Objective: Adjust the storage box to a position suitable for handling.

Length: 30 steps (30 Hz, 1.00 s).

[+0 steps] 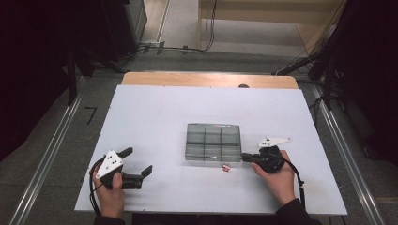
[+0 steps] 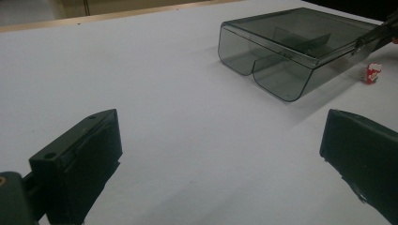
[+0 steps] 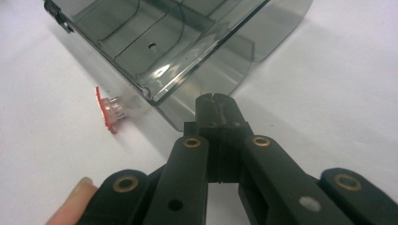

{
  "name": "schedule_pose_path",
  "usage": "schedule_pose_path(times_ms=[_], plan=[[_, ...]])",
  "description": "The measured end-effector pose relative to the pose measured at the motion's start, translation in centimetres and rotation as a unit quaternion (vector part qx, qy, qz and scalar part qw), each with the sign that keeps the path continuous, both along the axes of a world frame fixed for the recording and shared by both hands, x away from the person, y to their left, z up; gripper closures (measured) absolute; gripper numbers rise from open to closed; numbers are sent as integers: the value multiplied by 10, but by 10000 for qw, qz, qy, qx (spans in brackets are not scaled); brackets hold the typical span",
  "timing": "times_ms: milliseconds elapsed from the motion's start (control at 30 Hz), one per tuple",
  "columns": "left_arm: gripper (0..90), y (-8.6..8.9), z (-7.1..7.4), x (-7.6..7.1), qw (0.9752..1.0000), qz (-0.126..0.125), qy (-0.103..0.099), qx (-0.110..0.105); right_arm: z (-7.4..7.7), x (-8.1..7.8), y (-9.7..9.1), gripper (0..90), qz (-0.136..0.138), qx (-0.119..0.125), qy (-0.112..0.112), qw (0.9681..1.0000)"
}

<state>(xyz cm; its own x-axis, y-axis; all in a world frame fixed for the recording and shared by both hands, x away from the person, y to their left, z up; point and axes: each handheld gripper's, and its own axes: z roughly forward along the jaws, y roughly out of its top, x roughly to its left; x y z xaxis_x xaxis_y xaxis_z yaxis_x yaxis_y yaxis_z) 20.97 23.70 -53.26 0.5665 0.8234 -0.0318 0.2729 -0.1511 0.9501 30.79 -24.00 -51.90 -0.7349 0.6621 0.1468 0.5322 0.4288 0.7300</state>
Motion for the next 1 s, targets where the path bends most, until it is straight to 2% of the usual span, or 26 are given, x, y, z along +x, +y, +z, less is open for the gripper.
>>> schedule_pose_path(times_ms=[33, 67, 100, 133, 167, 200, 233, 300, 333, 367, 400, 433, 467, 500, 533, 733, 1000], plan=[[0, 0, 0, 0, 10000, -2, -4, -8, 3, -1, -5, 816, -83, 45, -115, 9999], [0, 0, 0, 0, 10000, -10, -8, -15, 3, -1, -5, 816, -83, 45, -115, 9999], [0, 0, 0, 0, 10000, -7, -8, -29, 5, -2, -8, 790, -109, 132, -158, 9997], [0, 1, 0, 0, 10000, 6, -11, -36, 9, -4, -15, 711, -116, 310, -312, 9990], [0, 1, 0, 0, 10000, 12, -8, -42, 9, -4, -15, 711, -116, 310, -312, 9990], [0, 1, 1, 0, 10000, 21, -13, -56, 11, -6, -18, 655, -112, 398, -378, 9984], [0, 2, 1, 0, 10000, 28, -15, -52, 14, -8, -23, 542, -76, 522, -509, 9973], [0, 2, 1, -1, 10000, 27, -12, -43, 16, -10, -26, 379, -10, 666, -601, 9960], [0, 1, 1, -1, 10000, 22, -10, -48, 16, -10, -26, 379, -10, 666, -601, 9960], [0, 1, 1, -1, 10000, 13, -7, -36, 16, -10, -30, 235, 77, 813, -653, 9945], [0, 1, 1, -1, 10000, 3, -4, -13, 16, -10, -30, 235, 77, 813, -653, 9945], [0, 1, 1, -1, 10000, 6, 8, 13, 16, -11, -32, 181, 107, 903, -685, 9935], [0, 1, 2, -1, 10000, 9, 16, 21, 16, -11, -34, 134, 131, 988, -752, 9922], [0, 1, 2, -1, 10000, 4, 19, 14, 14, -12, -38, 69, 153, 1128, -890, 9895], [0, 1, 2, -1, 10000, 2, 24, -3, 14, -12, -38, 69, 153, 1128, -890, 9895], [0, 2, 3, -3, 10000, -4, 37, -92, 6, -15, -45, 5, 94, 1347, -1182, 9838], [0, 0, 4, -4, 9999, -7, 94, -83, 1, -14, -46, 4, -30, 1343, -1237, 9832]])
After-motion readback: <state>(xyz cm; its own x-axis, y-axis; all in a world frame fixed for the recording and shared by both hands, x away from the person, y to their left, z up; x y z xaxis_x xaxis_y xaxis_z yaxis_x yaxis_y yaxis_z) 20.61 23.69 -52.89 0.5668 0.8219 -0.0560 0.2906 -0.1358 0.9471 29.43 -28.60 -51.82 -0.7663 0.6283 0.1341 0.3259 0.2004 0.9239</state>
